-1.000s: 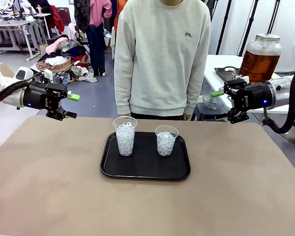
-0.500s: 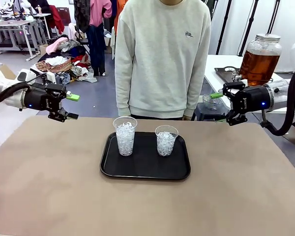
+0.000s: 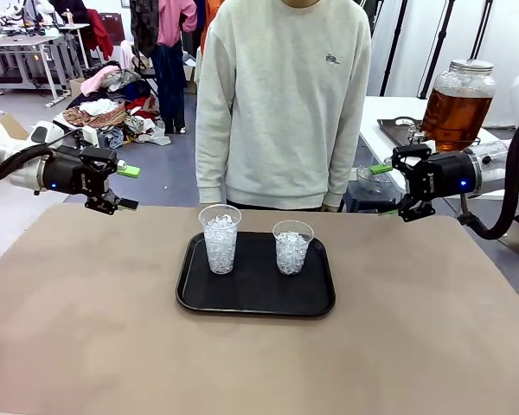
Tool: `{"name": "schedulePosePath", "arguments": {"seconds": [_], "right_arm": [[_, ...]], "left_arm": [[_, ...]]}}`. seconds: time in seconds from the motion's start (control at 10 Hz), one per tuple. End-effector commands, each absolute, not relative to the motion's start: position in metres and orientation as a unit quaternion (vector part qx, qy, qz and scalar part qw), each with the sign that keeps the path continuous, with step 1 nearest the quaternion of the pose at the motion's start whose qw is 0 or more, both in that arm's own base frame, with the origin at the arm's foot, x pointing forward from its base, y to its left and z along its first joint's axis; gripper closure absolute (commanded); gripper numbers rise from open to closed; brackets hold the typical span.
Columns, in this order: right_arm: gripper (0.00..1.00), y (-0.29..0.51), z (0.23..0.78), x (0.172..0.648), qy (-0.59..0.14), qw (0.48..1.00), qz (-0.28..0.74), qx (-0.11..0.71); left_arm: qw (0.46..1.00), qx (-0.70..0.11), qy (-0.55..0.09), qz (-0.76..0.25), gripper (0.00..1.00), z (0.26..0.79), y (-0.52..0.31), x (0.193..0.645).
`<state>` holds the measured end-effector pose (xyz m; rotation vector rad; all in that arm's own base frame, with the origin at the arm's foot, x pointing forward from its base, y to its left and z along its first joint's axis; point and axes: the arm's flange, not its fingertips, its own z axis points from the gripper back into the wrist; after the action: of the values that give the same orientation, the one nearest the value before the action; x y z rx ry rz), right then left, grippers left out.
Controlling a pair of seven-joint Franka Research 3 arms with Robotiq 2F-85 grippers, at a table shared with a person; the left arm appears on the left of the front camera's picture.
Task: Pour the drink into the iced cup.
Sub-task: Pick up the iced cup indicated by the human and present it to them.
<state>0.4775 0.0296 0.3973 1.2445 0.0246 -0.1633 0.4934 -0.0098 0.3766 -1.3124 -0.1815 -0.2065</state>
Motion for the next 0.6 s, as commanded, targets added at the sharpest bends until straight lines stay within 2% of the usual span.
{"name": "schedulePosePath", "arguments": {"seconds": [0.0, 0.5], "right_arm": [[0.0, 0.0299, 0.3984, 0.4777, 0.011, 0.809, -0.076, 0.583], [0.0, 0.0299, 0.3984, 0.4777, 0.011, 0.809, -0.076, 0.583]], "left_arm": [[0.782, -0.609, -0.085, -0.096, 0.0, 0.3763, -0.0097, 0.4921], [0.782, -0.609, -0.085, -0.096, 0.0, 0.3763, -0.0097, 0.4921]]}}
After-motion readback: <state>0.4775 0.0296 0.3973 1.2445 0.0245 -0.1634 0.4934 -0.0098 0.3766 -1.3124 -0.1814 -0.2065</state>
